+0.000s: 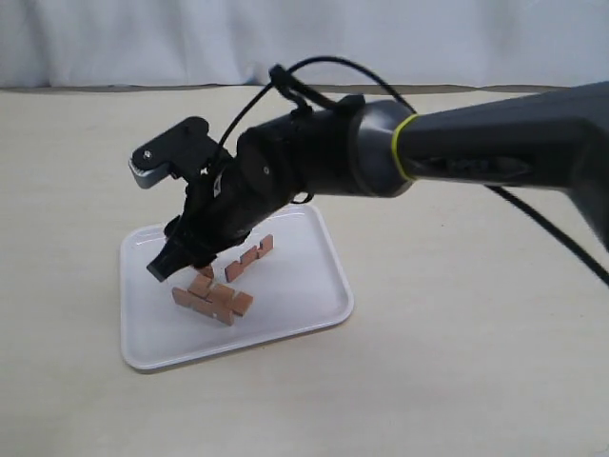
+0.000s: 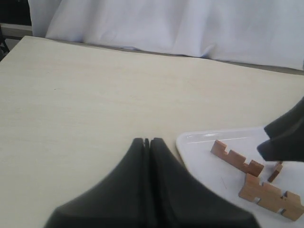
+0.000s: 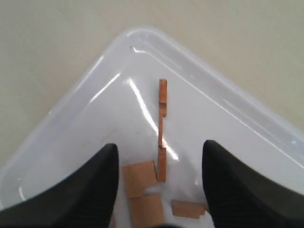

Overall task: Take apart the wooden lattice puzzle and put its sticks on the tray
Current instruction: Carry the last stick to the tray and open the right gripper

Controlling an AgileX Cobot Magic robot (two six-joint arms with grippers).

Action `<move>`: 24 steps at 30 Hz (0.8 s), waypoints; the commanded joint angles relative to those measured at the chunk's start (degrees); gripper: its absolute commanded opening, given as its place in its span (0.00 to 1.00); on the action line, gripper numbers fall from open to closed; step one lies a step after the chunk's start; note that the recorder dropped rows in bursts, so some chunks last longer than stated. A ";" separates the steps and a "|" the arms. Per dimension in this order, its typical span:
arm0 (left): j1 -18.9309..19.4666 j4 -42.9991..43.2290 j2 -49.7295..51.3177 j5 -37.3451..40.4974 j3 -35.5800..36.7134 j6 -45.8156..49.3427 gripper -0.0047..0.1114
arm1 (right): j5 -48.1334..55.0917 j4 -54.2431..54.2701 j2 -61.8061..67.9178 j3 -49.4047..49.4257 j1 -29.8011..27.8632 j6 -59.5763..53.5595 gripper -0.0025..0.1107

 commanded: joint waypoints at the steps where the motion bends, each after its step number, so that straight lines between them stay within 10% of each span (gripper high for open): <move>1: -0.05 -0.36 -0.06 -0.55 0.13 -0.15 0.04 | 7.09 0.00 -4.96 -1.92 -0.09 -0.25 0.48; 11: -0.05 -0.36 -0.06 -0.55 0.13 -0.15 0.04 | 23.63 0.00 -8.00 -0.26 -0.09 0.59 0.08; 24: -0.05 -0.36 -0.06 -0.55 0.13 -0.15 0.04 | 28.54 -4.15 -11.81 4.10 -4.06 6.86 0.06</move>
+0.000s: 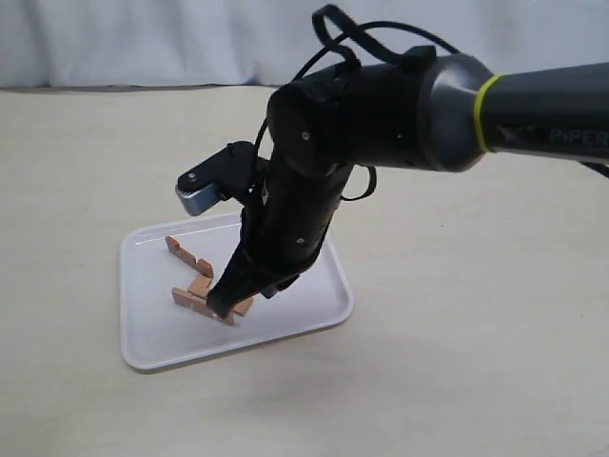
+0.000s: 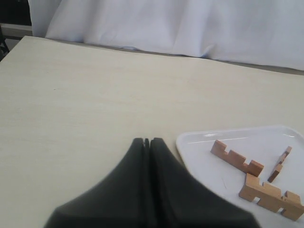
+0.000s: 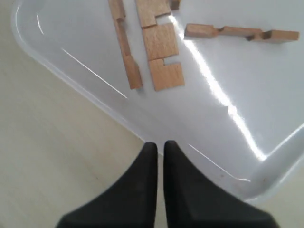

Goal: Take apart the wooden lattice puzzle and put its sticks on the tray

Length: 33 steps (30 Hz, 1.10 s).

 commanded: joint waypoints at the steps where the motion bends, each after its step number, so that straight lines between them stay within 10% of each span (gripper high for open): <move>1: -0.05 -0.36 -0.06 -0.55 0.13 -0.15 0.04 | 2.96 -1.15 -4.00 0.14 -4.48 2.08 0.06; 18: -0.05 -0.36 -0.06 -0.55 0.13 -0.15 0.04 | -11.27 -3.51 -21.43 27.16 -41.05 5.08 0.06; 27: -0.05 -0.36 -0.06 -0.55 0.13 -0.15 0.04 | -13.87 -5.98 -40.39 31.10 -43.41 5.07 0.06; 33: -0.05 -0.36 -0.06 -0.55 0.13 -0.15 0.04 | -33.65 -5.98 -57.67 46.55 -43.41 8.23 0.06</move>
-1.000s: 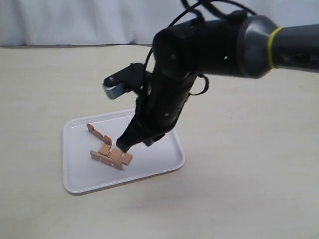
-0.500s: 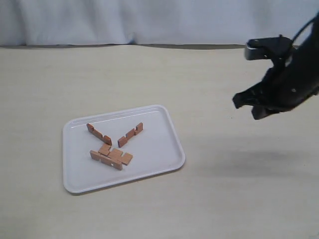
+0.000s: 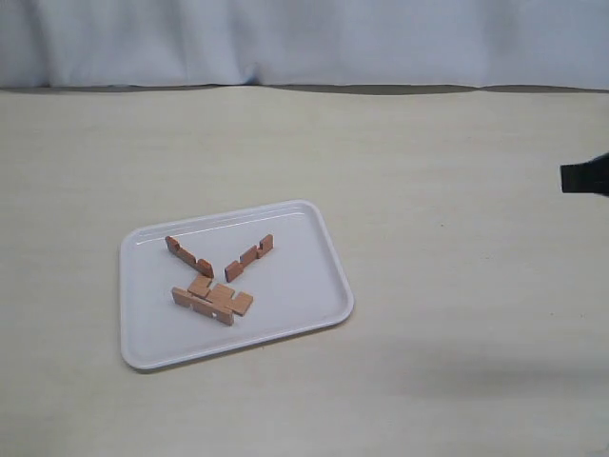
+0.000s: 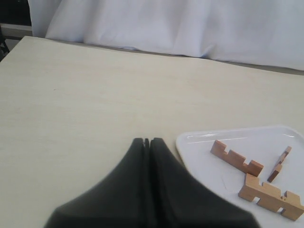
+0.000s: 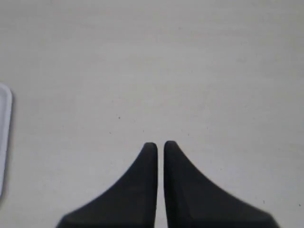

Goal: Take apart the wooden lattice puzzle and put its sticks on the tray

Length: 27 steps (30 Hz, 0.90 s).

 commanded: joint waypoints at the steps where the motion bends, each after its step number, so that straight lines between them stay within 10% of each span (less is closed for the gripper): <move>1: -0.05 -0.36 -0.06 -0.55 0.13 -0.15 0.04 | -10.32 -0.46 -9.68 7.34 -0.18 3.71 0.06; 19: -0.05 -0.36 -0.06 -0.55 0.13 -0.15 0.04 | -13.62 6.84 -59.86 17.61 -0.02 4.40 0.06; 27: -0.05 -0.36 -0.06 -0.55 0.13 -0.15 0.04 | -11.49 6.86 -60.00 16.25 -0.02 4.28 0.06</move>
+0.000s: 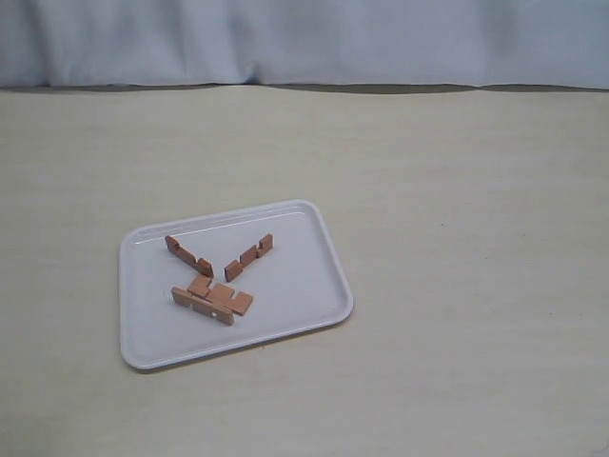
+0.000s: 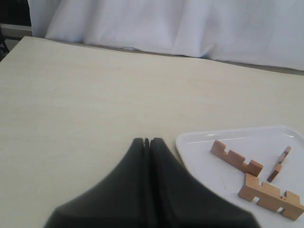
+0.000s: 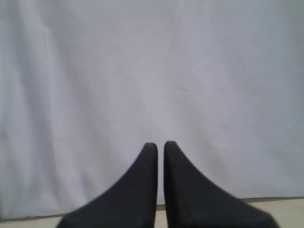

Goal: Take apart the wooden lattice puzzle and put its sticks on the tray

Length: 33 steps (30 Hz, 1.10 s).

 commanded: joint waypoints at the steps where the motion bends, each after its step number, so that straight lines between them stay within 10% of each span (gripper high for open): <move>1: -0.05 -0.36 -0.06 -0.55 0.13 -0.15 0.04 | 0.76 0.21 -0.28 -0.62 -0.02 0.07 0.06; 33: -0.05 -0.36 -0.06 -0.55 0.13 -0.15 0.04 | -7.03 2.54 -0.28 21.96 -0.02 -7.50 0.06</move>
